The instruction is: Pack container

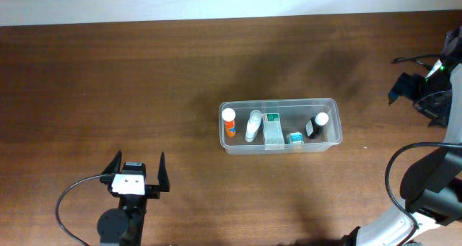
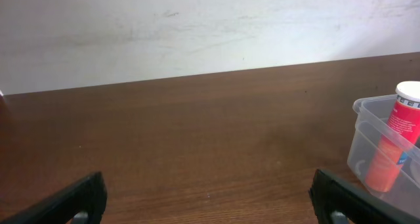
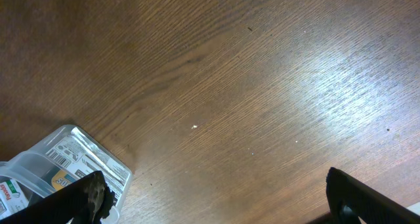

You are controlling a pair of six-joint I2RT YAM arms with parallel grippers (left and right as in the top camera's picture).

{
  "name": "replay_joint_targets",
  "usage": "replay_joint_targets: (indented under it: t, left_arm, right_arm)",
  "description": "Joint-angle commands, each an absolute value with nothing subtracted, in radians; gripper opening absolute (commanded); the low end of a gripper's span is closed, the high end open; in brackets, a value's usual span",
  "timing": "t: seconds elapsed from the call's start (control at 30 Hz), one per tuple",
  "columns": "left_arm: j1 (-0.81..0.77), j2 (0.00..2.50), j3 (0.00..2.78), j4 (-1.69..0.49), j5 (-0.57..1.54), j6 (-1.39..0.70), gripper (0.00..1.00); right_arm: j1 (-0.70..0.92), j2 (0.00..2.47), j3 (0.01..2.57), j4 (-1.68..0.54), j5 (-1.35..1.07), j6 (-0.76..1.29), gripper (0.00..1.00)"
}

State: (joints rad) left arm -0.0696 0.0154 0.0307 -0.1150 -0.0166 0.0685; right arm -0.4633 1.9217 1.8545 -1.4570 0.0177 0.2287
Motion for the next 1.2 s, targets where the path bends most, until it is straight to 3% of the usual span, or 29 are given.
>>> replay_joint_targets:
  t: [0.0, 0.63, 0.9, 1.17]
  left_arm:
    - [-0.062, 0.005, 0.025, -0.113, -0.02, 0.084, 0.99]
    - [-0.062, 0.005, 0.025, -0.113, -0.02, 0.084, 0.99]
    - [-0.062, 0.005, 0.025, -0.113, -0.02, 0.084, 0.99]
    - [-0.062, 0.005, 0.025, -0.113, -0.02, 0.084, 0.99]
  right_arm:
    - [-0.465, 1.92, 1.855, -1.456, 0.019, 0.23, 0.98]
    - [-0.465, 1.878, 1.855, -1.457, 0.019, 0.229, 0.98]
    - [-0.427, 1.563, 1.846, -1.41, 0.023, 0.226, 0.98]
    - [-0.208, 1.184, 1.573, -1.081, 0.042, 0.215, 0.98]
